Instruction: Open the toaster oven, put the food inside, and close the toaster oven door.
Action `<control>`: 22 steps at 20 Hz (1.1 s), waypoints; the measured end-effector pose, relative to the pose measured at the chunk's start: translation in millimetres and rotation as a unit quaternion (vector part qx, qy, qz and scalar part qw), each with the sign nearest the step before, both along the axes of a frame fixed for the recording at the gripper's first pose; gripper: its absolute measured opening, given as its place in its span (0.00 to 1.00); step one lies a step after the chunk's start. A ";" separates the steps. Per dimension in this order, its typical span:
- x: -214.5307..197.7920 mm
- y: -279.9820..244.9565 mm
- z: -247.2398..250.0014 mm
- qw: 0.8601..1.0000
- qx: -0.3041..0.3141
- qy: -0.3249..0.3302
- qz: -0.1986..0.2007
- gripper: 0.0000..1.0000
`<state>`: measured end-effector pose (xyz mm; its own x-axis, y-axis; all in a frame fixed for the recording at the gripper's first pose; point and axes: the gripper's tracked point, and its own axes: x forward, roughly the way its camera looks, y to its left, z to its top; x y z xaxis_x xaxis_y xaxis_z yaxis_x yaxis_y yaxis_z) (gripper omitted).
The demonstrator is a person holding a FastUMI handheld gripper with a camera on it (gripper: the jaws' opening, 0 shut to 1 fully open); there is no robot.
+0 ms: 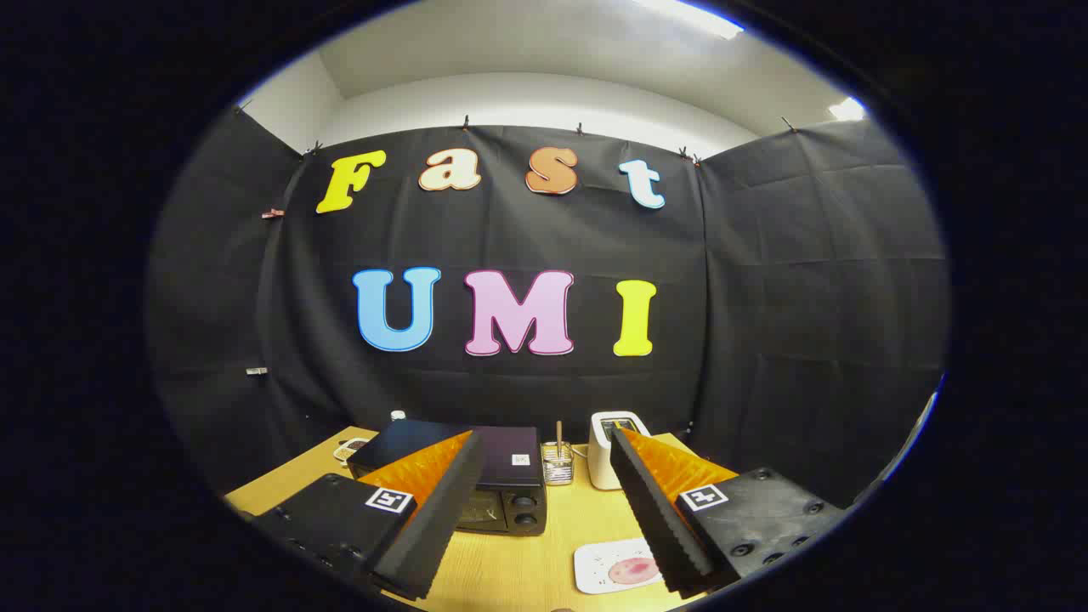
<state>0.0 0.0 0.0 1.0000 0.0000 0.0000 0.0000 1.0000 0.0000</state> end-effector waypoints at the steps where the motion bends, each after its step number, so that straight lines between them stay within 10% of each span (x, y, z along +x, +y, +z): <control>1: 0.0 -0.4 -3.0 1.000 -0.002 0.005 0.000 0.98; 22: 33.1 25.7 -44.9 0.999 -0.002 0.051 0.009 0.98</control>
<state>33.1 25.7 -44.9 0.9946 0.0175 -0.1027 -0.0180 0.9998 -0.0036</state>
